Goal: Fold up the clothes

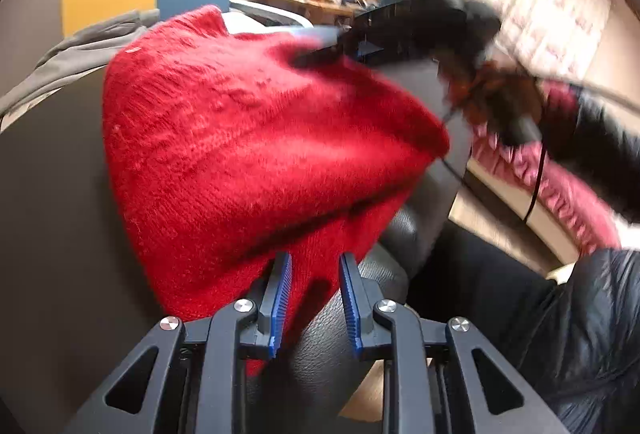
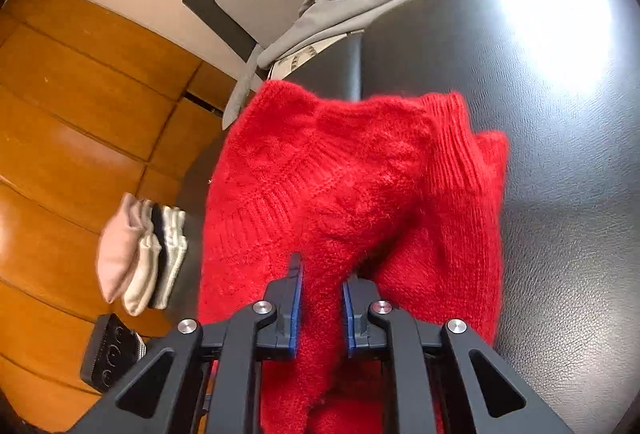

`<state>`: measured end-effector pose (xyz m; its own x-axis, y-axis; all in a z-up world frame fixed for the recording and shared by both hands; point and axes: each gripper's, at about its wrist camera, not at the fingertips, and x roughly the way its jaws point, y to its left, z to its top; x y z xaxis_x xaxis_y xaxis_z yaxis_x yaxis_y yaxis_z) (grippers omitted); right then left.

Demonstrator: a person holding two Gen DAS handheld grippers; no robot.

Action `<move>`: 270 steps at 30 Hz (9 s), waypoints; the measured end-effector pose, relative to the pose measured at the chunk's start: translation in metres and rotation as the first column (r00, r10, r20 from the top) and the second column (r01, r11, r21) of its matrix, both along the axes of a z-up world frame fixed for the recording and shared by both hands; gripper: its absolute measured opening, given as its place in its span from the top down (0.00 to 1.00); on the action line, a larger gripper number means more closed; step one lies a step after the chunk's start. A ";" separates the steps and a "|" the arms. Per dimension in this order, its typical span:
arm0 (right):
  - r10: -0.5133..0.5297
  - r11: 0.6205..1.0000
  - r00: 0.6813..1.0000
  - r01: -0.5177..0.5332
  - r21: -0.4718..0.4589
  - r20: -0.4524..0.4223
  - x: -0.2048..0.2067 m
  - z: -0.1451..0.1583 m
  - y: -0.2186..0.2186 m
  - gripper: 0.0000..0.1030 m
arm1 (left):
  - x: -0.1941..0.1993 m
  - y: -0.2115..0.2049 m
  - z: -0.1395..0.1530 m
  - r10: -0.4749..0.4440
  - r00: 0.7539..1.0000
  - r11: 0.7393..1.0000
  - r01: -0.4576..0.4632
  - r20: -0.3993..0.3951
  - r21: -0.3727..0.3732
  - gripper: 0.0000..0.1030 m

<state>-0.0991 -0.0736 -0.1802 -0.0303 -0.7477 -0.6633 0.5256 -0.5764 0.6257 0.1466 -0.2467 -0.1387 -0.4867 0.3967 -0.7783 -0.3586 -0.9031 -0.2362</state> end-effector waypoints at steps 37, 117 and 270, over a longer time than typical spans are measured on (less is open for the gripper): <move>-0.065 0.997 0.989 0.059 -0.051 -0.132 0.040 0.033 0.116 0.78 | -0.141 -0.019 0.015 0.091 0.995 0.932 -0.095 0.028 0.351 0.76; 0.152 0.988 0.909 -0.138 0.063 -0.387 0.091 0.083 0.030 0.51 | -0.005 -0.006 0.004 0.381 0.912 0.919 -0.354 -0.155 0.174 0.70; 0.817 0.566 0.564 -0.824 -0.017 -0.118 0.052 0.080 -0.833 0.27 | 0.359 -0.367 0.132 0.996 0.049 0.002 -0.855 0.077 0.519 0.57</move>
